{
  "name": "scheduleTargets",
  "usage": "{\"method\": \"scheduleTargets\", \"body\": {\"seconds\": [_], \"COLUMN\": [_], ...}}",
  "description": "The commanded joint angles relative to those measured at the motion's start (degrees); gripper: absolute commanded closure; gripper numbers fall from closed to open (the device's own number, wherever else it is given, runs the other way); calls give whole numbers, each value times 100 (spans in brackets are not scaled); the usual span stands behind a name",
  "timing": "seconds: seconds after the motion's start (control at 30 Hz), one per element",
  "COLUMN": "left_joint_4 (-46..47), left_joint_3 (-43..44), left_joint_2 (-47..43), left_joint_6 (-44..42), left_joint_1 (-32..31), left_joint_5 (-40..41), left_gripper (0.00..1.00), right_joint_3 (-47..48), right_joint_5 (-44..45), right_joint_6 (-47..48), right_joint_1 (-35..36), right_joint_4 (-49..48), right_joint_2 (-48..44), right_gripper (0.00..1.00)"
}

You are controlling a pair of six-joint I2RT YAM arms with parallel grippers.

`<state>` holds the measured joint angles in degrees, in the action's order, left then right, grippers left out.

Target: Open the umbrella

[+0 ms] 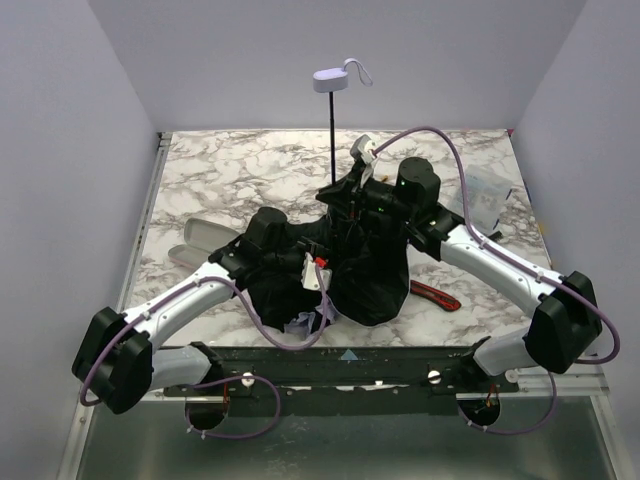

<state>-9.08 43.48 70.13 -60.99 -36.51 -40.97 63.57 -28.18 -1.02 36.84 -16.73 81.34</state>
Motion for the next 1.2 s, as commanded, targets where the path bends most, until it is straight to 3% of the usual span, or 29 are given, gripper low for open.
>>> {"method": "scheduleTargets", "body": {"seconds": [0.0, 0.4, 0.53, 0.67, 0.93, 1.03, 1.17], "left_joint_4": [-1479, -1652, -1085, -437, 351, 529, 139], "left_joint_3": [-495, -693, -481, 103, 1083, 1203, 1458], "left_joint_2": [-345, -1077, -1121, -993, -984, -1028, -798], "left_joint_6": [-599, -326, 599, 2044, 4453, 4761, 4282], "left_joint_1": [-233, -234, -138, 178, 936, 1020, 1058], "left_joint_5": [-107, 12, 176, 72, -140, 229, 238], "left_gripper": [55, 39, 38, 43, 45, 40, 39], "right_joint_3": [528, 361, 260, 88, 94, 68, 83], "right_joint_5": [953, 1807, 1464, 843, 938, 810, 767], "right_joint_6": [386, 931, 1151, 1270, 1385, 1382, 1319], "right_joint_1": [-142, -143, -143, -142, -142, -146, -150], "right_joint_4": [-1123, -1634, -1928, -2015, -1984, -1966, -1898], "right_joint_2": [-39, -58, -127, -242, -305, -366, -398], "right_gripper": [100, 100, 100, 100, 100, 100, 100]}}
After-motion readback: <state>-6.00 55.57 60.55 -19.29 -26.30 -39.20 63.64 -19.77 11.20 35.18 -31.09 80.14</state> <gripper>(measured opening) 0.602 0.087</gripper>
